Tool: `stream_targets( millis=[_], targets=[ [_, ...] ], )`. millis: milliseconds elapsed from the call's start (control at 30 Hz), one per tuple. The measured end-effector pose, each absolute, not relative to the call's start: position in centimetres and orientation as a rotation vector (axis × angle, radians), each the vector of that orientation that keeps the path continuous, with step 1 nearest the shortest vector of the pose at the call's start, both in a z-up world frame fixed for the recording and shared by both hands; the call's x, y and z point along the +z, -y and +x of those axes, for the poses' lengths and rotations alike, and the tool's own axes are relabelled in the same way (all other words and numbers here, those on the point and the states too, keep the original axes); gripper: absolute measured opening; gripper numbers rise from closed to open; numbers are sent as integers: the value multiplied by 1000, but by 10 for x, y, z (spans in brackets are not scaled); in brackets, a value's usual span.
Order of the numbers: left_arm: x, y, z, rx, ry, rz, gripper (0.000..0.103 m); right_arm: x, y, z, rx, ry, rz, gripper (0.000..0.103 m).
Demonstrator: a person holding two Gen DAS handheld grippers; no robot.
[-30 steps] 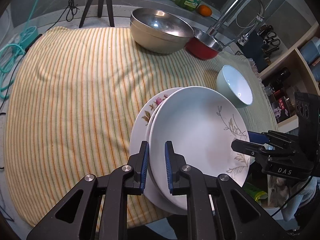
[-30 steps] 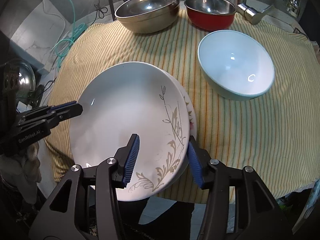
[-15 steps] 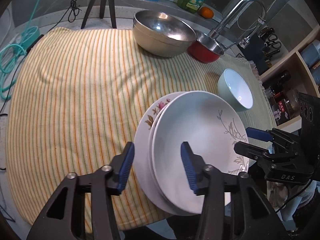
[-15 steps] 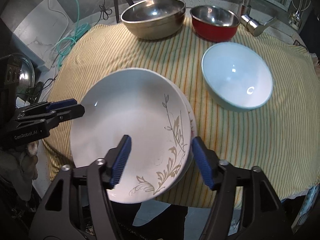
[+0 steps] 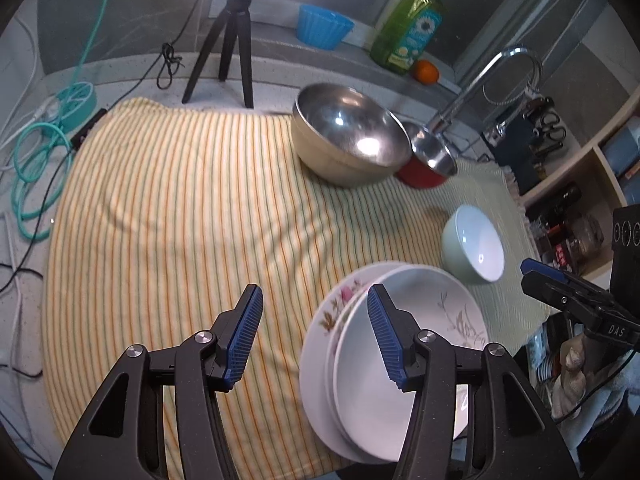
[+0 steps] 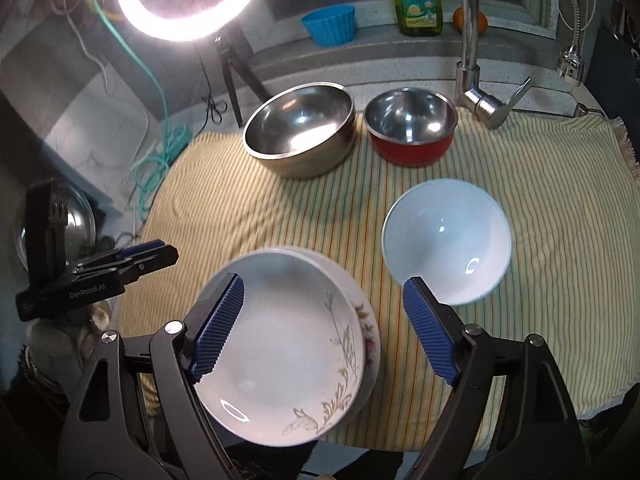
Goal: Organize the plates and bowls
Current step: 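Move both grippers away from the stack toward the plain steel bowl, then close both grippers on the rim of the plain steel bowl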
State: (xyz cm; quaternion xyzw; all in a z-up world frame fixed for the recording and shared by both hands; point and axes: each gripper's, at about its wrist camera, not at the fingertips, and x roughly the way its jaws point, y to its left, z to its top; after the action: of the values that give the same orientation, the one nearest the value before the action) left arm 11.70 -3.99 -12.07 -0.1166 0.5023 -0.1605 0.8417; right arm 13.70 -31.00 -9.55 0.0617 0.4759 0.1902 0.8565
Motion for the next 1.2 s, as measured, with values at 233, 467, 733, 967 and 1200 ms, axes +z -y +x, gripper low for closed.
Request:
stream_targets(
  millis=[233, 467, 733, 967, 1200],
  targets=[
    [-108, 31, 141, -336, -1019, -265, 54, -84, 317, 158, 410, -978, 225, 84],
    [-101, 29, 168, -356, -988, -279, 54, -81, 312, 188, 417, -961, 287, 84],
    [-107, 29, 204, -382, -993, -316, 54, -94, 302, 221, 438, -1002, 370, 76],
    [-118, 29, 234, -388, -1006, -355, 53, -113, 296, 244, 447, -1051, 414, 65],
    [-132, 33, 265, -397, -1044, -406, 53, -128, 293, 270, 443, -1082, 462, 58]
  ],
)
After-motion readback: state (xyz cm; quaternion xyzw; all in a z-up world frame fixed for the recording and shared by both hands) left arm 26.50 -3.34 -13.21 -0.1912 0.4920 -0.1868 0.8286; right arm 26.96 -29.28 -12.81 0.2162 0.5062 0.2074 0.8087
